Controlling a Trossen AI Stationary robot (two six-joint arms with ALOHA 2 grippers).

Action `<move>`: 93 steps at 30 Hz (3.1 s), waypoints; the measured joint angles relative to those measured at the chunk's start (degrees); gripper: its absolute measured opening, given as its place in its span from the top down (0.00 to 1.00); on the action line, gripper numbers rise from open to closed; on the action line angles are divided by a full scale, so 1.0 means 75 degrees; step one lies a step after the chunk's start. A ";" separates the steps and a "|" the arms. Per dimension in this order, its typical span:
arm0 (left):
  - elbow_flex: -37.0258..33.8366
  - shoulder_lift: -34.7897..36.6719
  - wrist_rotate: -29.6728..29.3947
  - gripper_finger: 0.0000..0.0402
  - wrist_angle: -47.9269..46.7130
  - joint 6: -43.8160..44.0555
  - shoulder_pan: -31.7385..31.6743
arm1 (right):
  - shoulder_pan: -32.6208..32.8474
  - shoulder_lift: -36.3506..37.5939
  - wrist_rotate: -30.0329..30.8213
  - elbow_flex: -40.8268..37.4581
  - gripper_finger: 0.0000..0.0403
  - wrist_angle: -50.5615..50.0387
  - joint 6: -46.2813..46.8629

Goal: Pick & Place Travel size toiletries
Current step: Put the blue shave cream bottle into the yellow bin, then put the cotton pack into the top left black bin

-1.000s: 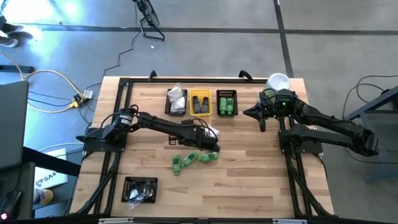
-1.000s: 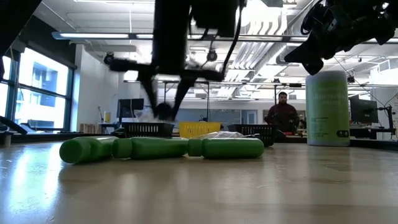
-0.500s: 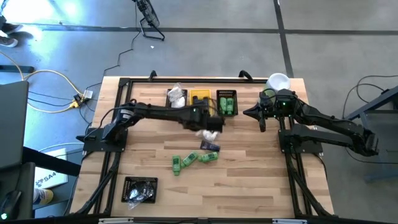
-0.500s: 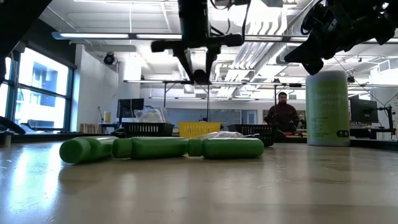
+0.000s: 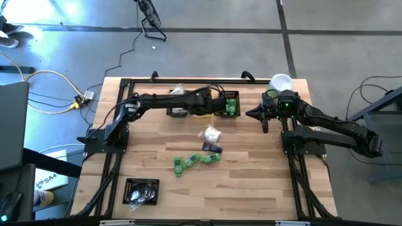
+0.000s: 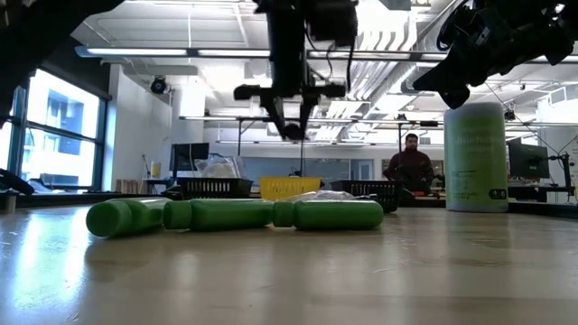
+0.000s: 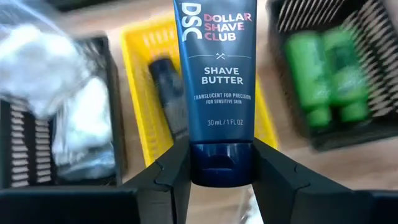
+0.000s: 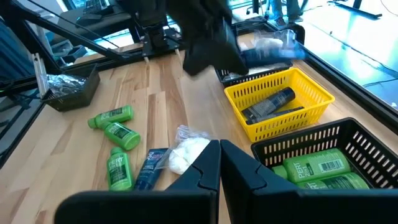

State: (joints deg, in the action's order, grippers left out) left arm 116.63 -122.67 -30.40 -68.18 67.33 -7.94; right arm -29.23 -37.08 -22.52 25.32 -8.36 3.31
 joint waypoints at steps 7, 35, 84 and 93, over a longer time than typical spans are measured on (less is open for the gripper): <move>-0.0014 -0.0503 0.0588 0.68 0.0223 -0.0501 -0.0148 | -0.0003 0.0000 0.0003 0.0000 0.99 0.0002 -0.0003; -0.0016 -0.0537 0.0992 0.53 0.0148 -0.1206 -0.0794 | 0.0000 0.0000 0.0006 -0.0003 0.99 0.0038 -0.0013; -0.0021 0.0161 0.1041 1.00 0.3389 -0.4520 0.0374 | -0.0003 0.0003 0.0490 -0.0003 0.99 -0.0184 -0.0097; -0.0010 0.0331 0.1581 1.00 0.3814 -0.5552 0.0492 | 0.0000 0.0003 0.1291 -0.0003 0.99 -0.0187 -0.0213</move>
State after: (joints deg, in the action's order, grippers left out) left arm 116.55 -120.18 -18.54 -39.58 25.69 -4.25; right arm -29.24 -37.06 -12.84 25.30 -9.76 1.71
